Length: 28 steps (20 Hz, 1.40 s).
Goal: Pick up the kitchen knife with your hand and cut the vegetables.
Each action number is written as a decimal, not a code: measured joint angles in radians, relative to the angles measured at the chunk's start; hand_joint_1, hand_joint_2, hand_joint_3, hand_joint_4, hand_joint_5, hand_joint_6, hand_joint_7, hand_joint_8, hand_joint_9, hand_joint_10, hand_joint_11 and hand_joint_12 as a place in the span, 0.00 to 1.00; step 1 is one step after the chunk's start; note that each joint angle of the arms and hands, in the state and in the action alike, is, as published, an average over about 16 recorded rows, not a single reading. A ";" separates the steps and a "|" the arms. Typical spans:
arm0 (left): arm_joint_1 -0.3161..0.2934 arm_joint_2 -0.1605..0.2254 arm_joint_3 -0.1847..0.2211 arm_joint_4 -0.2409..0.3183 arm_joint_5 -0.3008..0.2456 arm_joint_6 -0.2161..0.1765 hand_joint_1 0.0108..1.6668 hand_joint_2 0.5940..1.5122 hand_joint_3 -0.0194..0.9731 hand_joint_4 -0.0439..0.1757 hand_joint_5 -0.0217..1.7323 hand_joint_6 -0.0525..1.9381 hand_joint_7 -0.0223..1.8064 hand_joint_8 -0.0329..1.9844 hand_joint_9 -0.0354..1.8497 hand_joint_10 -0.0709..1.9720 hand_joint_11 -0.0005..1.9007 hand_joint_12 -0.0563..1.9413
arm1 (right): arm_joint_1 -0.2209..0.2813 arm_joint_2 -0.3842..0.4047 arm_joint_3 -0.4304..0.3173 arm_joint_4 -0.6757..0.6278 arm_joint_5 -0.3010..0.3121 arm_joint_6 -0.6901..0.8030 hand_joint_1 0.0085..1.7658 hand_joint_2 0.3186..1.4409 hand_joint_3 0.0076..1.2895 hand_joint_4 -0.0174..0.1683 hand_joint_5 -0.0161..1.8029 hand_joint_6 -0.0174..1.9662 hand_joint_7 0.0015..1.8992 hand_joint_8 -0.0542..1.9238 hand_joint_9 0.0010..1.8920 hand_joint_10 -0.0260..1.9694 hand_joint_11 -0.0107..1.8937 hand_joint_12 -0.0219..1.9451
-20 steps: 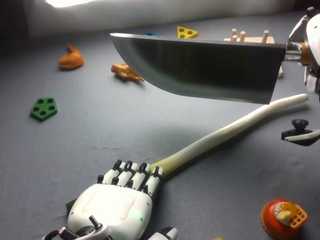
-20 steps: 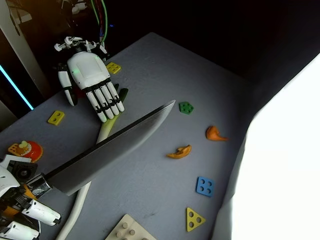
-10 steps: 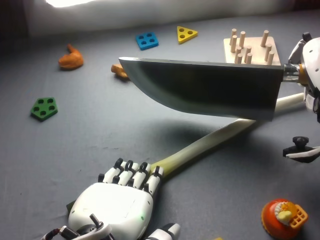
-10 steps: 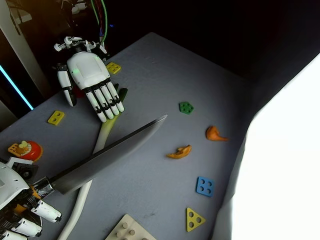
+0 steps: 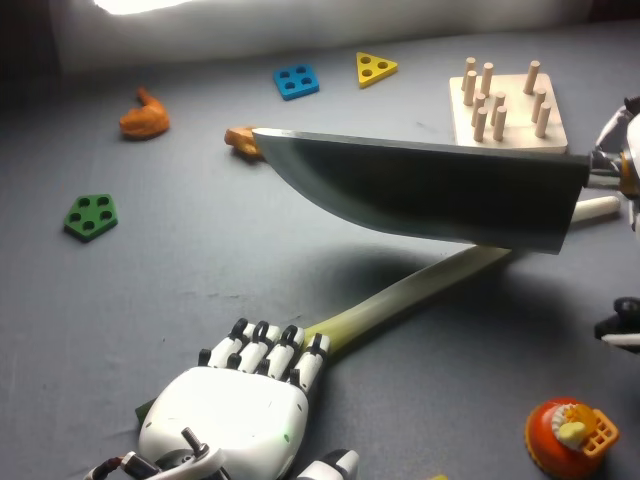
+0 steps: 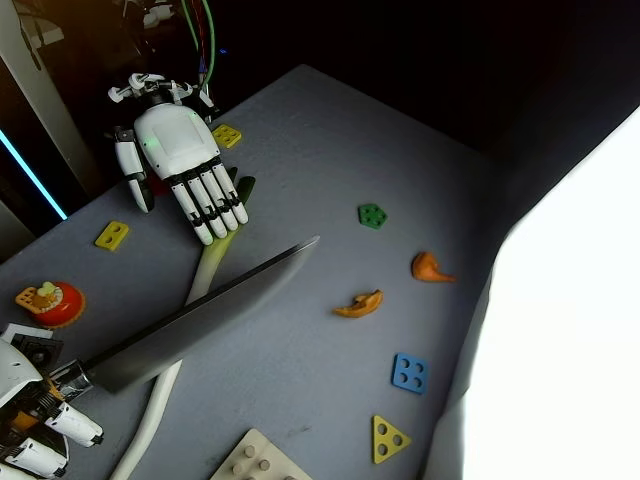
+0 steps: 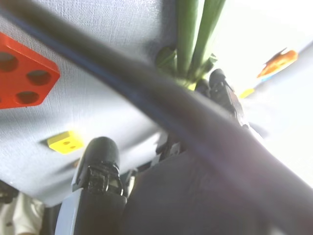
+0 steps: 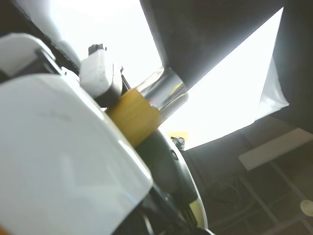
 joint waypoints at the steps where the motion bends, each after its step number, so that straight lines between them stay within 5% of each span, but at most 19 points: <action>1: 0.000 0.000 0.000 0.000 0.001 0.000 0.02 0.90 0.04 0.20 0.02 0.02 0.01 0.01 0.03 0.03 0.01 0.04 | -0.011 0.008 -0.005 -0.005 0.005 0.003 0.87 0.35 0.63 0.98 0.76 0.96 0.79 0.92 0.82 0.91 0.83 0.93; 9: -0.003 0.000 0.001 0.000 0.006 0.000 0.02 0.90 0.04 0.20 0.01 0.02 0.01 0.01 0.02 0.03 0.01 0.04 | -0.083 0.095 -0.061 -0.011 0.033 0.015 0.87 0.35 0.63 0.98 0.76 0.96 0.79 0.92 0.82 0.90 0.83 0.92; 15: -0.003 0.000 0.001 0.000 0.007 0.000 0.01 0.90 0.04 0.20 0.01 0.02 0.01 0.01 0.02 0.03 0.01 0.04 | -0.083 0.147 -0.095 0.016 0.030 0.010 0.87 0.35 0.63 0.98 0.76 0.96 0.79 0.92 0.82 0.90 0.83 0.92; 22: -0.006 0.002 0.001 -0.002 0.008 0.001 0.01 0.89 0.04 0.20 0.01 0.02 0.01 0.01 0.02 0.03 0.01 0.05 | 0.026 0.164 -0.066 -0.007 -0.039 0.012 0.87 0.35 0.63 0.98 0.76 0.96 0.79 0.92 0.83 0.90 0.84 0.92; 28: -0.015 0.018 0.000 -0.009 0.025 0.001 0.01 0.90 0.04 0.21 0.02 0.02 0.02 0.01 0.03 0.03 0.01 0.05 | 0.167 0.161 0.035 -0.122 -0.173 0.084 0.87 0.35 0.63 0.98 0.76 0.96 0.79 0.93 0.83 0.90 0.84 0.93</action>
